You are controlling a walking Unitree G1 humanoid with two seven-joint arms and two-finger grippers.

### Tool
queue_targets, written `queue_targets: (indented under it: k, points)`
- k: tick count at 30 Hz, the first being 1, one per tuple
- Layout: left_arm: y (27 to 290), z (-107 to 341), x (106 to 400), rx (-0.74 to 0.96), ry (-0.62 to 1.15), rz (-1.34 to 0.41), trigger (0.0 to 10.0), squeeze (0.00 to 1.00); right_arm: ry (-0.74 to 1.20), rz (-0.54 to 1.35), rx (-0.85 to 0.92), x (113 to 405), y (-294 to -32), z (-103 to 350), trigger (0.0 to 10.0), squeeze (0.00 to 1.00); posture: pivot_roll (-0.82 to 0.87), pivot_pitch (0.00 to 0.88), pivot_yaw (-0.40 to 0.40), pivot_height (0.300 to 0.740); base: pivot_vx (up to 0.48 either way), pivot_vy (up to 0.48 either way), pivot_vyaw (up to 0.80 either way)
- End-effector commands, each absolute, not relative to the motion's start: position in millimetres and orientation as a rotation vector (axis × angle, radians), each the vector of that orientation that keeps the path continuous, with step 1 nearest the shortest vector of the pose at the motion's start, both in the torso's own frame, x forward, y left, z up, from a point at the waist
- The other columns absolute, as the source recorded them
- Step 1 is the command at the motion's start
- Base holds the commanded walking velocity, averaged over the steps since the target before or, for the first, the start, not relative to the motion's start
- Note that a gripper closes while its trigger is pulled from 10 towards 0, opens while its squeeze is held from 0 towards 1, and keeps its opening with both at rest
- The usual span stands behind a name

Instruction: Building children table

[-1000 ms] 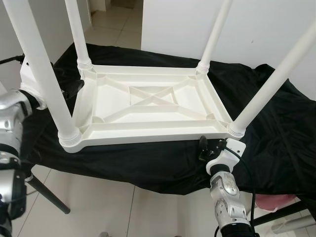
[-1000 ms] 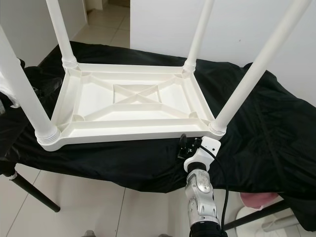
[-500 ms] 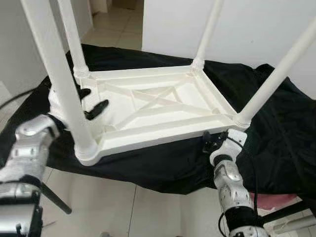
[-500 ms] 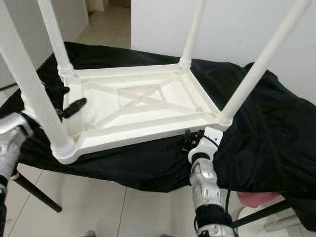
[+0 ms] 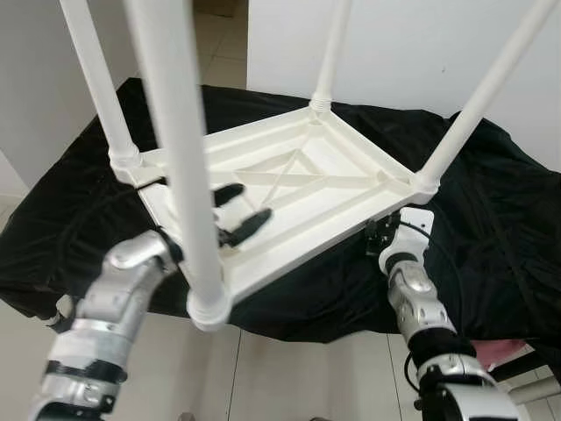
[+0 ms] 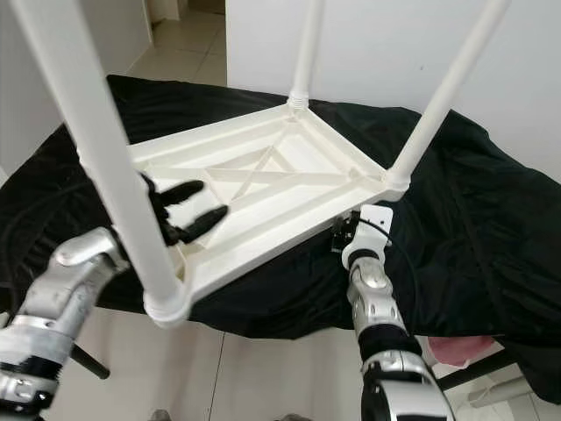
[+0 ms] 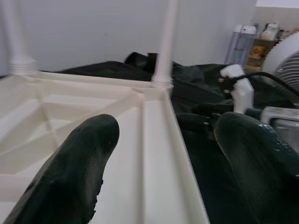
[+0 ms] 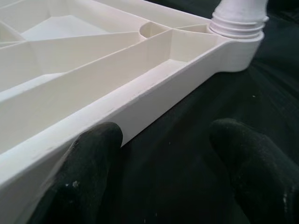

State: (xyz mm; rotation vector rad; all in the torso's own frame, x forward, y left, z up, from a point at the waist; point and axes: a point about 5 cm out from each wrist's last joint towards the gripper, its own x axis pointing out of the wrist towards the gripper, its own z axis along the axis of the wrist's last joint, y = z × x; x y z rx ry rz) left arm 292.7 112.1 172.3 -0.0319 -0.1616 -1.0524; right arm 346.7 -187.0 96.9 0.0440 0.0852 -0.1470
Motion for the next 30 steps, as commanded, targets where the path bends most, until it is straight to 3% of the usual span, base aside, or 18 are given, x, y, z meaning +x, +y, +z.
queue_targets:
  k: [1,11,16,22,24,30]
  points:
    - [97.2,171.0,286.5,-0.032,-0.146,-1.093,10.0,0.00,0.084,-0.120,0.033,351.6,-180.1,98.4,10.0,0.00,0.03,0.013,-0.045,0.740,0.000,0.000,0.00]
    - [56.4,178.8,272.6,-0.093,-0.146,-1.142,10.0,0.00,0.081,-0.096,0.041,364.7,-163.4,105.2,10.0,0.00,0.03,0.023,-0.028,0.740,0.000,0.000,0.00]
    - [50.8,182.1,272.0,-0.092,-0.146,-1.143,10.0,0.00,0.057,-0.113,0.038,366.1,-162.4,107.7,10.0,0.00,0.03,0.023,-0.029,0.740,0.000,0.000,0.00]
    - [65.0,181.8,277.6,-0.037,-0.132,-1.109,10.0,0.00,0.026,-0.132,0.054,361.6,-170.6,106.2,10.0,0.00,0.04,0.024,-0.030,0.740,0.000,0.000,0.00]
    - [82.4,179.5,281.4,0.019,-0.105,-1.089,10.0,0.00,-0.014,-0.142,0.048,353.4,-180.2,104.1,10.0,0.00,0.04,0.026,-0.024,0.740,0.000,0.000,0.00]
    - [102.8,175.8,281.9,0.094,-0.074,-1.084,10.0,0.00,-0.070,-0.158,0.045,341.4,-193.3,103.8,10.0,0.00,0.03,0.028,-0.018,0.740,0.000,0.000,0.00]
